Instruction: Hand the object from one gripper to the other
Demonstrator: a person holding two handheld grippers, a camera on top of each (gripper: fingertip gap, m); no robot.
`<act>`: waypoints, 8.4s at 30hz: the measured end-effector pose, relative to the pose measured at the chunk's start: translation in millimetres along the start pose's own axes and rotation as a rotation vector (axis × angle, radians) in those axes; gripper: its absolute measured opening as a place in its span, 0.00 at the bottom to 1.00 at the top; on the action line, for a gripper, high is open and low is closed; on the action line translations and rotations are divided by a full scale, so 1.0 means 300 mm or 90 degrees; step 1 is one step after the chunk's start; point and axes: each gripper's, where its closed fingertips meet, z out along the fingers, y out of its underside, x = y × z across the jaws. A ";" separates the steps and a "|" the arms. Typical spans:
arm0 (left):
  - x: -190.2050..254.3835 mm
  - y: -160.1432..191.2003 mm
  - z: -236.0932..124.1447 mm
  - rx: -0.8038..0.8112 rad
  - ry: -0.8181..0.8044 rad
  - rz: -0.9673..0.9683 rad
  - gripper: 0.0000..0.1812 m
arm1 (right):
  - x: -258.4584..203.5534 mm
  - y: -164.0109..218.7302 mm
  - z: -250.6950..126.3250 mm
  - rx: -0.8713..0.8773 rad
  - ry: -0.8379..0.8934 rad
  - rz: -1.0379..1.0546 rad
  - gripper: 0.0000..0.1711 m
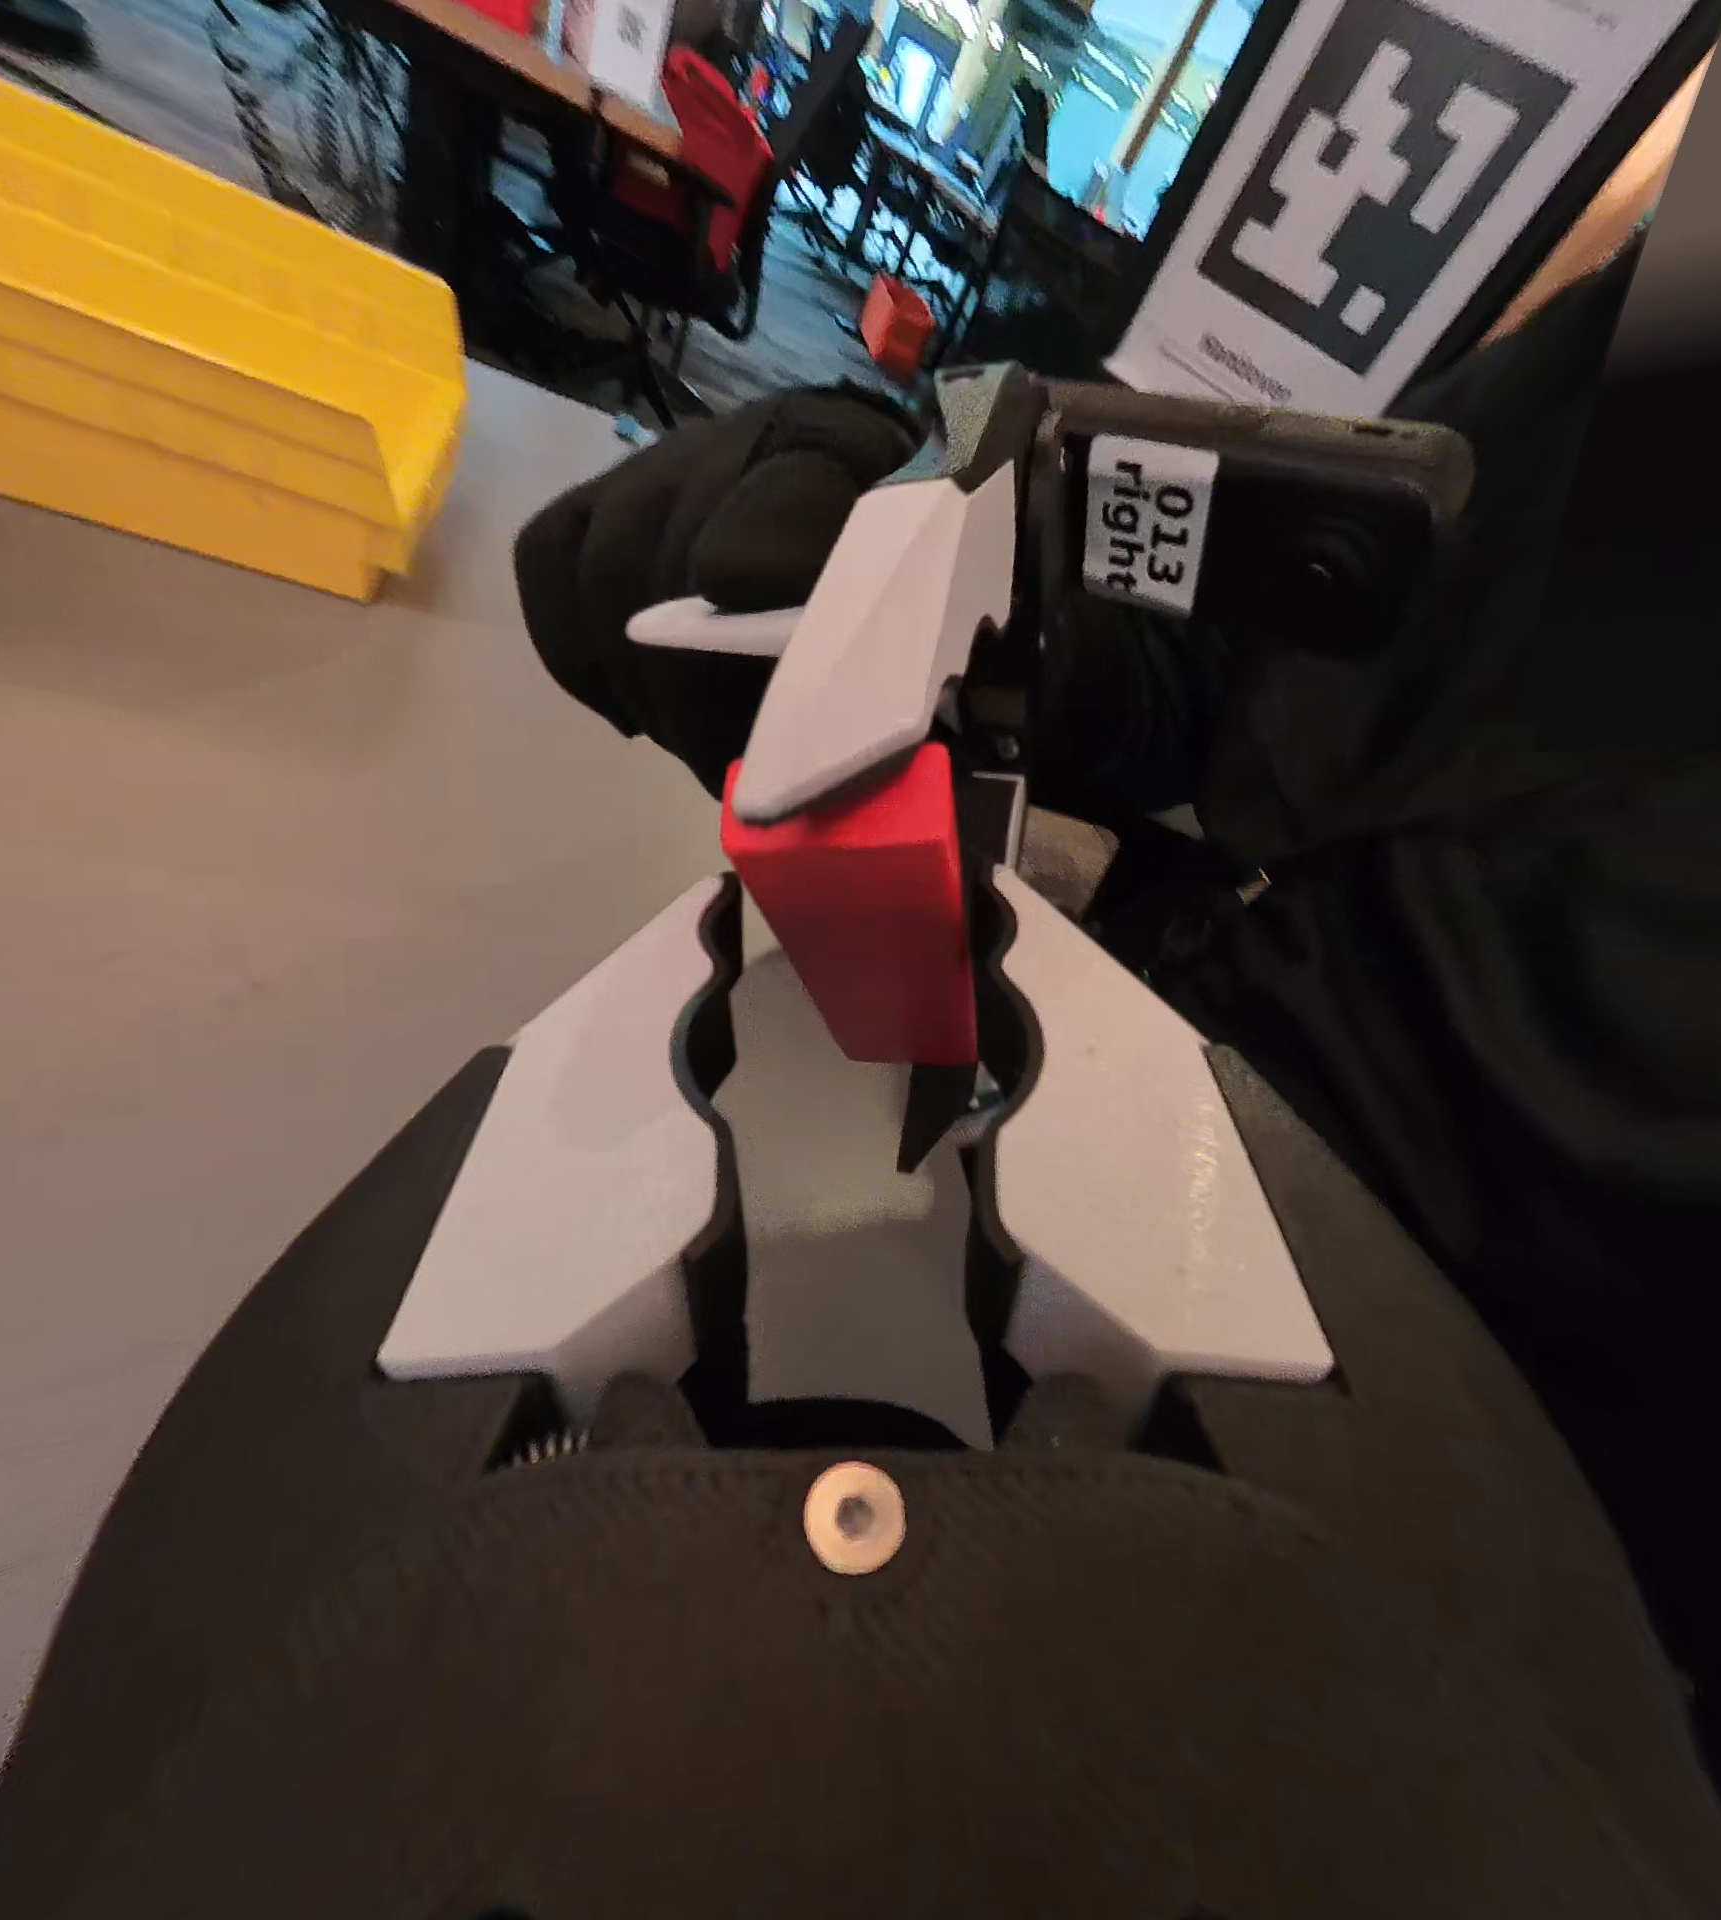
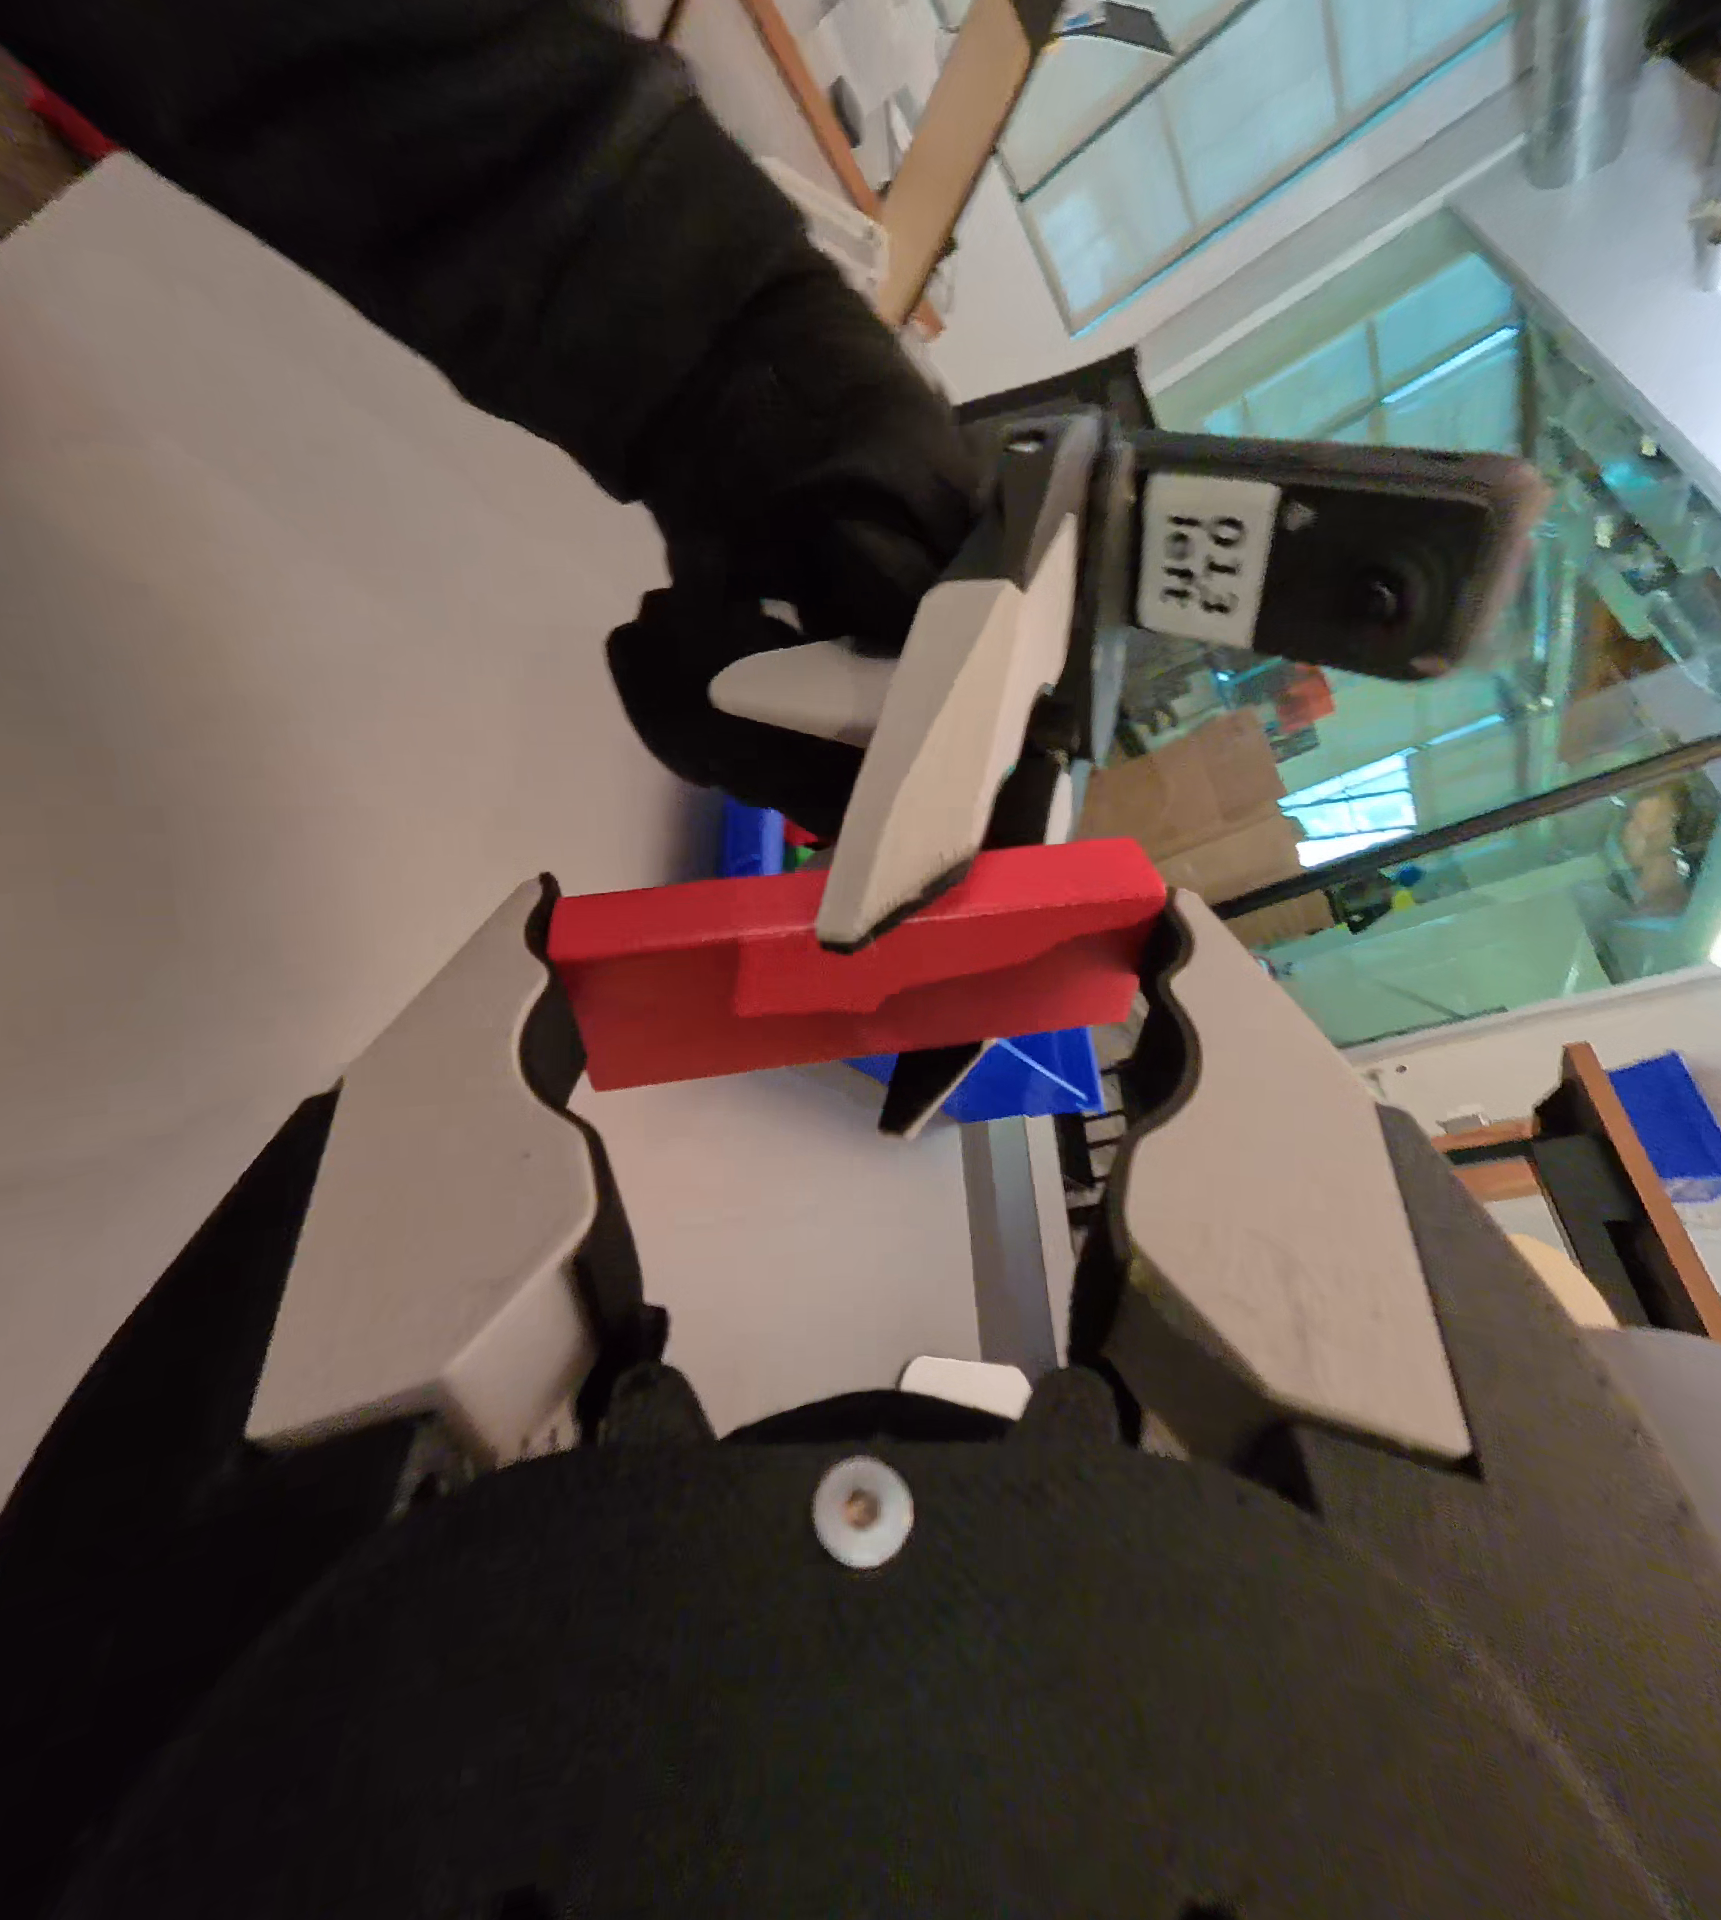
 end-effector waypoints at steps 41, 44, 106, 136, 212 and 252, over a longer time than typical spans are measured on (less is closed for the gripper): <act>-0.165 -0.087 0.090 -0.209 -0.529 0.668 0.18 | 0.063 0.111 -0.091 0.270 -0.341 0.991 0.66; -0.168 -0.093 0.077 -0.184 -0.519 0.609 0.17 | 0.090 0.120 -0.090 0.270 -0.299 0.968 0.71; -0.189 -0.099 -0.047 -0.040 -0.365 0.227 0.17 | 0.235 0.179 -0.235 0.090 -0.006 0.442 0.39; -0.215 -0.073 -0.057 -0.261 -0.544 0.345 0.34 | 0.086 0.231 -0.101 -0.079 -0.056 0.331 0.19; -0.127 -0.163 0.054 -0.160 -0.539 0.630 0.38 | 0.040 0.060 -0.237 0.245 -0.382 0.750 0.63; -0.149 -0.069 0.114 -0.021 -0.300 0.238 0.18 | 0.174 0.050 -0.227 0.223 -0.119 0.494 0.19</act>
